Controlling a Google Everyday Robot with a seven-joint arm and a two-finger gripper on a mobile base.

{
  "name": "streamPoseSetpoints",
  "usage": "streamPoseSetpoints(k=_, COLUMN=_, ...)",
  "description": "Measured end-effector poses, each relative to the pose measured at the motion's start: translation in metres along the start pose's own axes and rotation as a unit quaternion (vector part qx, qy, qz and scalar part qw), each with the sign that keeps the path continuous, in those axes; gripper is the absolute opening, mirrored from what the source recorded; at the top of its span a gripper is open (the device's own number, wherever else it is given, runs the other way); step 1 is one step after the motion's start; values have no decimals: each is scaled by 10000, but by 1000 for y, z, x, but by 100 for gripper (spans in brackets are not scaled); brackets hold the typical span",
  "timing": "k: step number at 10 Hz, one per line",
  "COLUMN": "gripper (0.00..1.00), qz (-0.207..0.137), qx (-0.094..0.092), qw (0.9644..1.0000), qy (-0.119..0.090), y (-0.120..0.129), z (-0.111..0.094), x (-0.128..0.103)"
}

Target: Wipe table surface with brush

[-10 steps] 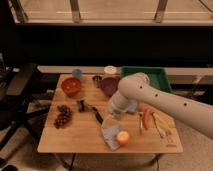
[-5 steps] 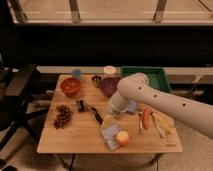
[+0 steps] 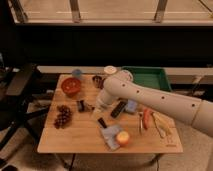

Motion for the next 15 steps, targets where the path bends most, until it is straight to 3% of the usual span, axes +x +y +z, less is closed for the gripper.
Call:
streamPoseSetpoints(k=4, gripper=65, qz=76, qx=25, qw=10000, qy=22, y=-22, z=56, x=-13)
streamPoseSetpoints(k=5, gripper=65, qz=158, qx=-88, qw=9998, qy=-123, y=-30, z=62, x=-14)
streamPoseSetpoints(k=8, gripper=65, qz=67, qx=-450, qw=9968, qy=-665, y=-37, z=64, x=-17)
streamPoseSetpoints(k=11, gripper=65, qz=35, qx=-453, qw=9966, qy=-683, y=-37, z=63, x=-18)
streamPoseSetpoints(k=12, gripper=65, qz=57, qx=-329, qw=9977, qy=-583, y=-40, z=63, x=-15)
streamPoseSetpoints(k=13, gripper=65, qz=69, qx=-106, qw=9988, qy=-483, y=-43, z=62, x=-13)
streamPoseSetpoints(k=14, gripper=65, qz=165, qx=294, qw=9987, qy=-394, y=-50, z=58, x=-4)
streamPoseSetpoints(k=15, gripper=65, qz=239, qx=439, qw=9981, qy=-371, y=-56, z=55, x=3)
